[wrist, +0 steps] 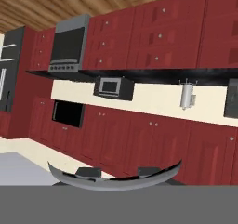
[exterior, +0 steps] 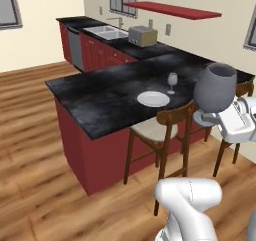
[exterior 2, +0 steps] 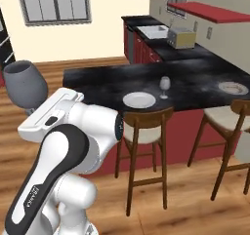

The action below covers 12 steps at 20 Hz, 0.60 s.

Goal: Retrieve the wine glasses from the counter and place one next to each plate.

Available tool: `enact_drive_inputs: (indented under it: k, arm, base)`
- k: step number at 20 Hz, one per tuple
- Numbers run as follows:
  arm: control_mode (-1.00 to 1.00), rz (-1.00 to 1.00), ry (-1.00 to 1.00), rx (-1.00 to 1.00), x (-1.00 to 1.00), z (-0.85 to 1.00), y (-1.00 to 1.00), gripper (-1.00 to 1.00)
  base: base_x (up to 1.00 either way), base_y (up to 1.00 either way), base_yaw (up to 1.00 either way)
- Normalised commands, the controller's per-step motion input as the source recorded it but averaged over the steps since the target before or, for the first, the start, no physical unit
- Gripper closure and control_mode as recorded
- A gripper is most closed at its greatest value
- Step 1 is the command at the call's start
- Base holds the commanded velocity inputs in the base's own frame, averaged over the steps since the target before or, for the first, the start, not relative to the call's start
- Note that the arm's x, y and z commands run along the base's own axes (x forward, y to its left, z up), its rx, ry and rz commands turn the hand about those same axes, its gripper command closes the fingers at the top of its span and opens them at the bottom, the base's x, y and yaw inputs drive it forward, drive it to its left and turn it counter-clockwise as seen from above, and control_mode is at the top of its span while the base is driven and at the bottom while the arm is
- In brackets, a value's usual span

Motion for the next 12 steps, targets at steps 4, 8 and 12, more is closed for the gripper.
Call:
enact_drive_inputs:
  k: [4,8,12]
  arm:
    - [1.00,0.00,0.00,0.00,0.00,0.00,0.00,1.00]
    - [1.00,0.00,0.00,0.00,0.00,0.00,0.00,1.00]
    - [1.00,0.00,0.00,0.00,0.00,0.00,0.00,1.00]
  base:
    - [0.78,-1.00,0.00]
    - [0.98,-1.00,0.00]
    - [1.00,-1.00,0.00]
